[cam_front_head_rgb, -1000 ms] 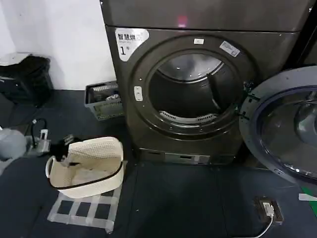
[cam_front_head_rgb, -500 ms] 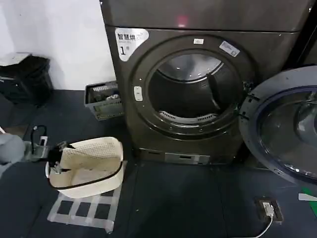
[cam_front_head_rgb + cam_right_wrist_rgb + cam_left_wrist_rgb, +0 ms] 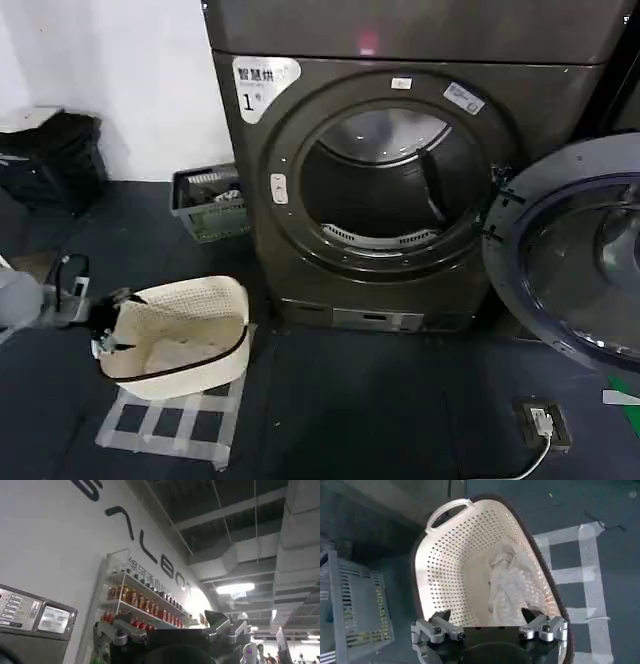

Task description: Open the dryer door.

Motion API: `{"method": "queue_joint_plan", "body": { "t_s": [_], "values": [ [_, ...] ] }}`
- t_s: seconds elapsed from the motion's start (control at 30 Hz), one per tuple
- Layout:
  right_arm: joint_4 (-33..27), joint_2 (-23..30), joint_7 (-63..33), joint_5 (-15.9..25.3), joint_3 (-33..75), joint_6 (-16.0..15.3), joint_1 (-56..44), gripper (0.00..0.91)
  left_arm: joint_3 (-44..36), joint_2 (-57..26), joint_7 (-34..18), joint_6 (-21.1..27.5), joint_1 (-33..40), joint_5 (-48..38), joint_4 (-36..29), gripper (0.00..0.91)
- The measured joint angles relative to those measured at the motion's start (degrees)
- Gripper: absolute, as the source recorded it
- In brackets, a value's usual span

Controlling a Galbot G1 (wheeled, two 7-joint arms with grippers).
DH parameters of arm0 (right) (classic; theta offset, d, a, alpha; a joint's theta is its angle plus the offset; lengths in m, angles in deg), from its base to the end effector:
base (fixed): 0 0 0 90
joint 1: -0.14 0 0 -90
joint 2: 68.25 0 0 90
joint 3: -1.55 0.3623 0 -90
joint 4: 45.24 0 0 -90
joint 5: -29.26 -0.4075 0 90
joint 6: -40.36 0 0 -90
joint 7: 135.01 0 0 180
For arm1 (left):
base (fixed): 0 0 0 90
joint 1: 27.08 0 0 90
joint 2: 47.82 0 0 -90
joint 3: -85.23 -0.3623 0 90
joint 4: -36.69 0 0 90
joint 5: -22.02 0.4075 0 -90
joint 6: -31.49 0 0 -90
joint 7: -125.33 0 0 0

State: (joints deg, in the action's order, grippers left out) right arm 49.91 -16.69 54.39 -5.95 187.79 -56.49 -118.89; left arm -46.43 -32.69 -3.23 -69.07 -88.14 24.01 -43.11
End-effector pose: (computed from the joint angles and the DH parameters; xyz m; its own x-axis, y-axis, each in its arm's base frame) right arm -0.0407 -0.5185 0.0176 -0.4141 0.7234 -0.5524 0.8889 0.4520 -0.0745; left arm 0.4416 0.3498 -0.1795 -0.4165 0.2384 0.8773 0.8982 -0.0410 0.4376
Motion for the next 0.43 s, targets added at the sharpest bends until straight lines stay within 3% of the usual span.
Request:
{"method": "queue_joint_plan", "body": {
  "t_s": [0.43],
  "values": [
    [0.23, 0.14, 0.07, -0.01, -0.19, 0.11, -0.02, 0.907, 0.08, -0.17, -0.04, -0.76, 0.36, 1.6, 0.58, 0.907]
  ]
}}
